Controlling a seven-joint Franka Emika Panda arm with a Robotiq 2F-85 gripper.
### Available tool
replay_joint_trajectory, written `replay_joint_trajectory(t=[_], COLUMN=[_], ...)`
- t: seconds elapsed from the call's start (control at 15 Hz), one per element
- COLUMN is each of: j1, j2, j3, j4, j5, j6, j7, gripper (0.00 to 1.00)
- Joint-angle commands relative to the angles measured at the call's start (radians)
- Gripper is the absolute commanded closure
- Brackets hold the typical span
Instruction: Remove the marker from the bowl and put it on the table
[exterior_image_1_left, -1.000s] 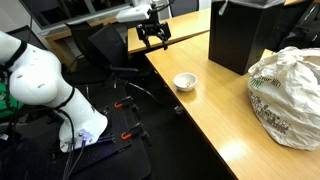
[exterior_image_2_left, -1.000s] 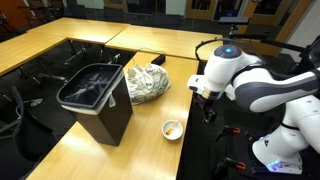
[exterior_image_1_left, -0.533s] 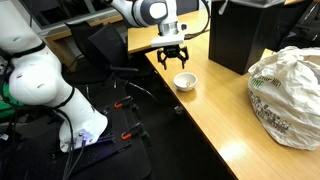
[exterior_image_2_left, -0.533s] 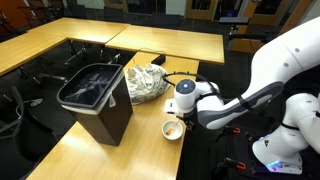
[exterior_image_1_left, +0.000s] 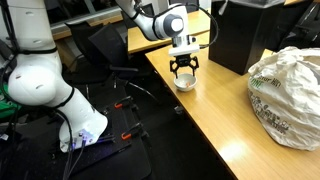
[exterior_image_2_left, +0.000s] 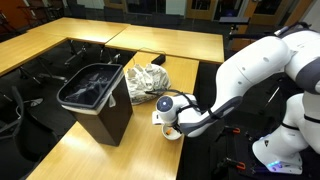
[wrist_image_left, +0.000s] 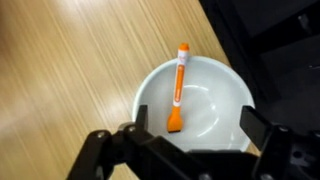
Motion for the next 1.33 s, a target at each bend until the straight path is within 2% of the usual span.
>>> replay_joint_trajectory(t=[0.0,0.13,0.27,0.33,0.4,0.47,0.93,1.07,1.13,1.27], j1=[-0.016,-0.012,-0.014,-0.015,-0.016,-0.015,-0.014,-0.016,-0.015,-0.032], j2=[0.065,0.089,0.102,0.106,0.111,0.113,0.106,0.085,0.063,0.007], j3=[0.027,0.021,0.02,0.019,0.019,0.017,0.02,0.025,0.026,0.052], j4=[0.065,0.075,0.08,0.078,0.077,0.074,0.064,0.055,0.046,0.03], j5=[-0.043,-0.071,-0.088,-0.097,-0.106,-0.118,-0.152,-0.139,-0.137,-0.095], j6=[-0.031,-0.036,-0.046,-0.048,-0.051,-0.047,-0.047,-0.072,-0.086,-0.133], j7=[0.004,0.012,0.014,0.014,0.014,0.019,0.025,0.023,0.03,-0.015], gripper=[0.12,0.11,0.15,0.2,0.31,0.47,0.99,1.0,0.97,0.97])
